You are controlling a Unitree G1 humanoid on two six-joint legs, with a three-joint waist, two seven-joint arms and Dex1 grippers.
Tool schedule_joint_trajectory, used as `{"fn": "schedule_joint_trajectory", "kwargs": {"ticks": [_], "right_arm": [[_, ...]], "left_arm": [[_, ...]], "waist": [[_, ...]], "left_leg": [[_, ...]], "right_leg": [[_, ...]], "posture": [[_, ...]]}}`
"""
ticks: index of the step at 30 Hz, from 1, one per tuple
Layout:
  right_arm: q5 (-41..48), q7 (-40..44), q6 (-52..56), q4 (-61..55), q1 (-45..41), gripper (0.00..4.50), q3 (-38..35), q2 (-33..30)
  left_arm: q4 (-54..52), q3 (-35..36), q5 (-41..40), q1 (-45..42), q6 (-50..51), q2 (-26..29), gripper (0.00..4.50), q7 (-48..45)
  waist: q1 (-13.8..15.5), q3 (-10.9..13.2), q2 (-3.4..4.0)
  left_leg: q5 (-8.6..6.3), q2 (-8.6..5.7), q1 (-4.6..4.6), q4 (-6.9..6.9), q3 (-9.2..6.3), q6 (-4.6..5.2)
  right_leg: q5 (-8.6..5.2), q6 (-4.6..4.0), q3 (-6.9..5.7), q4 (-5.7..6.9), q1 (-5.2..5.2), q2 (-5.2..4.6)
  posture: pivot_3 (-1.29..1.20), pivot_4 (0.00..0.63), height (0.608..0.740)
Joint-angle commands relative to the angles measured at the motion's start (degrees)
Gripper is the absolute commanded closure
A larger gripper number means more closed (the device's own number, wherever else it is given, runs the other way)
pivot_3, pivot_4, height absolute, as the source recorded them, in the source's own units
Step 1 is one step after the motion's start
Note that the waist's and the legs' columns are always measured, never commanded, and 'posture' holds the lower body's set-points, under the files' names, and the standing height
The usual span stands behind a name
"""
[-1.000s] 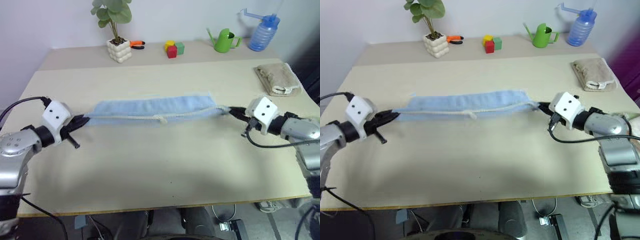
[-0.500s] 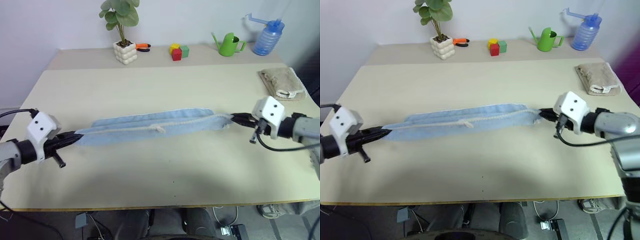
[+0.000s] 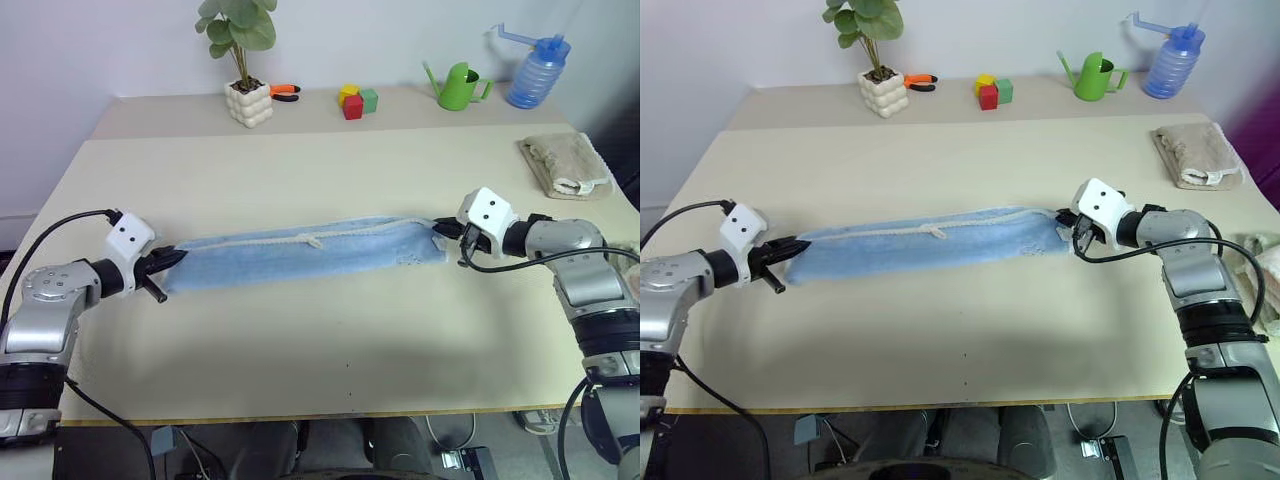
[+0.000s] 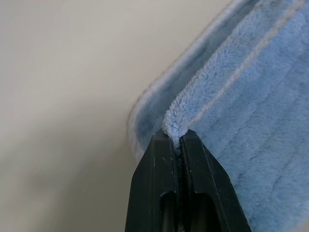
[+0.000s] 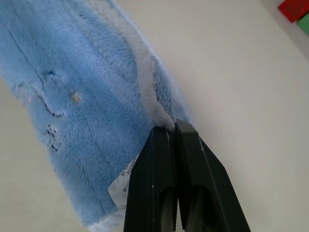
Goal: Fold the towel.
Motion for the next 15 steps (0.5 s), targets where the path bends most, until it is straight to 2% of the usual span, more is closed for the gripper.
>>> {"fn": "schedule_joint_trajectory", "kwargs": {"ticks": [1, 4, 5, 7, 11, 13, 15], "right_arm": [[-0.43, -0.39, -1.44, 0.48, -1.72, 4.45, -0.81, 0.53], [-0.92, -1.25, -1.44, 1.43, -2.19, 4.45, -1.12, 1.05], [-0.85, -1.26, -1.04, 1.55, -2.27, 4.21, -1.28, 1.07], [-0.52, -1.16, -0.09, 1.54, -2.36, 3.63, -1.6, 1.12], [-1.84, -4.53, -0.98, 2.08, -2.96, 1.63, -2.26, 1.28], [-2.39, -6.22, -1.49, 2.78, -3.36, 0.77, -2.4, 1.5], [-3.63, -9.03, -2.39, 3.9, -3.98, 0.77, -2.37, 1.82]], "left_arm": [[1.31, 0.02, 0.66, -1.53, -1.4, -0.58, 4.5, 0.41], [2.1, 0.26, 0.15, -2.29, -0.63, -1.52, 4.5, 0.21], [2.23, 0.37, 0.14, -2.42, -0.52, -1.74, 4.21, 0.32], [2.31, 0.7, -0.04, -2.55, -0.26, -2.15, 3.57, 0.58], [3.36, 1.48, 0.92, -3.38, -1.05, -3.33, 1.69, 4.12], [3.98, 2.23, 0.81, -3.85, -1.33, -4.1, 1.69, 5.93], [4.71, 3.05, 0.38, -4.56, -1.01, -4.95, 1.69, 8.07]], "waist": [[-0.12, 0.0, 0.0], [-0.24, 0.0, 0.0], [-0.24, 0.0, 0.0], [-0.24, 0.0, 0.0], [-0.23, 0.0, 0.0], [-0.22, 0.0, 0.0], [-0.24, 0.0, 0.0]], "left_leg": [[0.0, 0.0, 0.0, 0.0, 0.02, 0.0], [0.0, 0.0, 0.0, 0.0, 0.04, 0.0], [0.0, 0.0, -0.01, 0.0, 0.05, 0.0], [0.0, 0.0, -0.01, 0.0, 0.06, 0.0], [0.0, 0.0, 0.0, 0.0, 0.09, 0.0], [0.0, 0.0, 0.0, 0.0, 0.1, 0.0], [0.0, 0.0, 0.0, 0.0, 0.1, 0.0]], "right_leg": [[0.0, 0.0, 0.02, 0.01, -0.02, 0.0], [0.0, 0.0, 0.04, 0.03, -0.05, 0.01], [0.0, 0.0, 0.05, 0.03, -0.06, 0.01], [0.0, 0.01, 0.06, 0.03, -0.06, 0.01], [0.0, 0.01, 0.08, 0.03, -0.07, 0.01], [0.01, 0.02, 0.09, 0.05, -0.08, 0.01], [0.01, 0.02, 0.09, 0.05, -0.08, 0.01]], "posture": [[0.0, 0.15, 0.733], [0.0, 0.15, 0.733], [0.0, 0.15, 0.733], [0.0, 0.15, 0.733], [0.0, 0.15, 0.733], [0.0, 0.15, 0.733], [0.0, 0.15, 0.733]]}}
